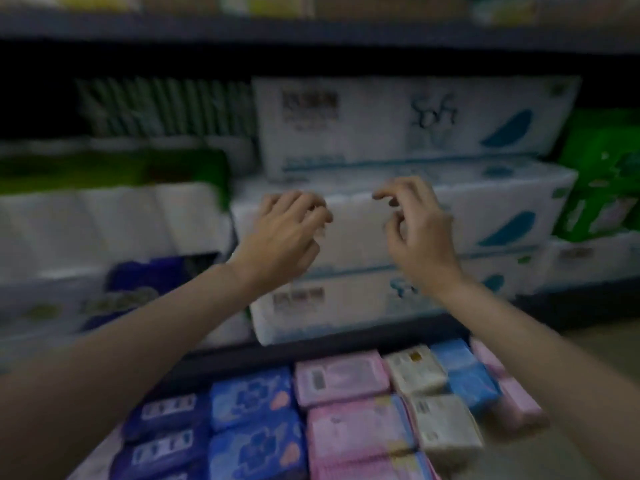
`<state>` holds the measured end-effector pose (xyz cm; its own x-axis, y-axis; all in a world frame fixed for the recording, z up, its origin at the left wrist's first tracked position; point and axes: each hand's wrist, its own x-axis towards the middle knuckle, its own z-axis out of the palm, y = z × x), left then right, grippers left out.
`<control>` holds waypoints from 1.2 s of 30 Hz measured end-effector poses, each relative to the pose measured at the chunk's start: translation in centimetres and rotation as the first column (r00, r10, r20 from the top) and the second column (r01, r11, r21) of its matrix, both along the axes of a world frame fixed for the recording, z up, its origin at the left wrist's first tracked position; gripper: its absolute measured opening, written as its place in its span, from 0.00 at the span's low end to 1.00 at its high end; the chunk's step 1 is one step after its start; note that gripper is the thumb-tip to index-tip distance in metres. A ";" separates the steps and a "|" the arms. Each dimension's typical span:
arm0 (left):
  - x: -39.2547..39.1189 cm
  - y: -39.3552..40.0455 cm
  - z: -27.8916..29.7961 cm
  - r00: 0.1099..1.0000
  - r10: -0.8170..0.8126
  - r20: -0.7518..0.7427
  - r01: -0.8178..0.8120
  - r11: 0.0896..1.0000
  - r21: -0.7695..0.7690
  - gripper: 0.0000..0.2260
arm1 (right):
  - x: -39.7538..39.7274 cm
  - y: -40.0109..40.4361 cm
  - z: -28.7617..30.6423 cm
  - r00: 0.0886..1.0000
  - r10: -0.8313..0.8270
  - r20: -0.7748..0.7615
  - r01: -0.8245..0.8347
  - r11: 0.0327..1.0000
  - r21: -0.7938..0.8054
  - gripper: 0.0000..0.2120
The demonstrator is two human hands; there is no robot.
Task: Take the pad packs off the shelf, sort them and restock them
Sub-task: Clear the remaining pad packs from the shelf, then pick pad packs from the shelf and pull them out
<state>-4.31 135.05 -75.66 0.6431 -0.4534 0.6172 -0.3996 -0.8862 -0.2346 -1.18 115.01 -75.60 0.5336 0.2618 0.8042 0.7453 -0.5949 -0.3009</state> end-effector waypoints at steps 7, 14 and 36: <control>-4.5 12.9 13.7 0.915 0.261 0.307 -0.180 0.946 -0.268 0.14 | -0.4 12.1 12.9 0.913 0.151 0.378 -0.146 0.988 -0.040 0.15; -7.0 22.0 21.1 0.820 0.433 0.374 -0.335 0.893 -0.300 0.13 | 0.7 20.8 21.3 0.892 0.103 0.440 -0.052 0.991 -0.125 0.15; 0.0 30.9 24.4 0.701 0.713 -0.023 -0.627 0.600 -0.497 0.18 | 14.6 43.8 30.0 0.920 -0.264 -0.291 -0.064 0.632 -0.773 0.40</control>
<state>-4.33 165.90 -51.23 0.5245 0.4109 0.7457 0.3556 -0.9015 0.2466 13.43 158.85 -45.60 0.7857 0.6112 0.0959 0.6068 -0.7915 0.0730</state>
